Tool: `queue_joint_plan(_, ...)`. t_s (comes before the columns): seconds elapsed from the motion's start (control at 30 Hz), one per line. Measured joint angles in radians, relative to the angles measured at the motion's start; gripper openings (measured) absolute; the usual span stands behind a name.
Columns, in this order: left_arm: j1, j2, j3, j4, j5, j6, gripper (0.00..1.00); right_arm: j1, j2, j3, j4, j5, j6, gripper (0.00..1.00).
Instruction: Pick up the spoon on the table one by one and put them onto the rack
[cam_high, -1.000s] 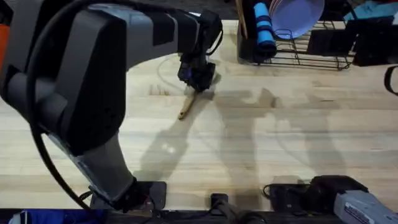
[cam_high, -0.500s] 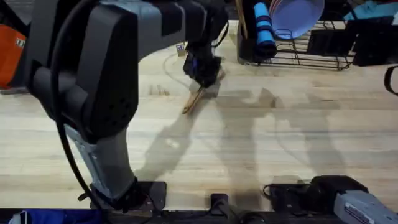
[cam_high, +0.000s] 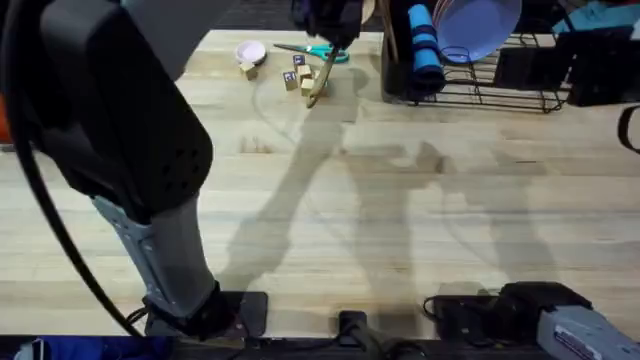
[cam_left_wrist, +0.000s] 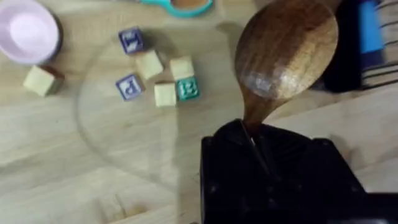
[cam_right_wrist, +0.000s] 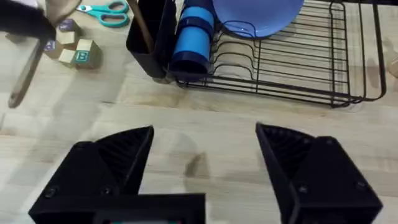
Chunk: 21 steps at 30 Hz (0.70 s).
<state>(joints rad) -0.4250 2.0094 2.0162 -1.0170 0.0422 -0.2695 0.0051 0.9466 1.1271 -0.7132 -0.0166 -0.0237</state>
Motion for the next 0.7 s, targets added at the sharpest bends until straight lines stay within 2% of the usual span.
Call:
queue_joint_plan(0.2, -0.008, 0.0, 0.088, 0.052, 0.001, 0.0, 0.045, 0.0, 0.0, 0.0, 0.0, 0.0, 0.0, 0.993)
queue_joint_plan(0.33, -0.023, 0.0, 0.103, 0.14, 0.02, 0.0, 0.045, 0.0, 0.0, 0.0, 0.0, 0.0, 0.0, 0.993)
queue_joint_plan(0.7, -0.103, 0.0, 0.103, 0.411, 0.104, -0.004, 0.045, 0.0, 0.0, 0.0, 0.0, 0.0, 0.0, 0.993)
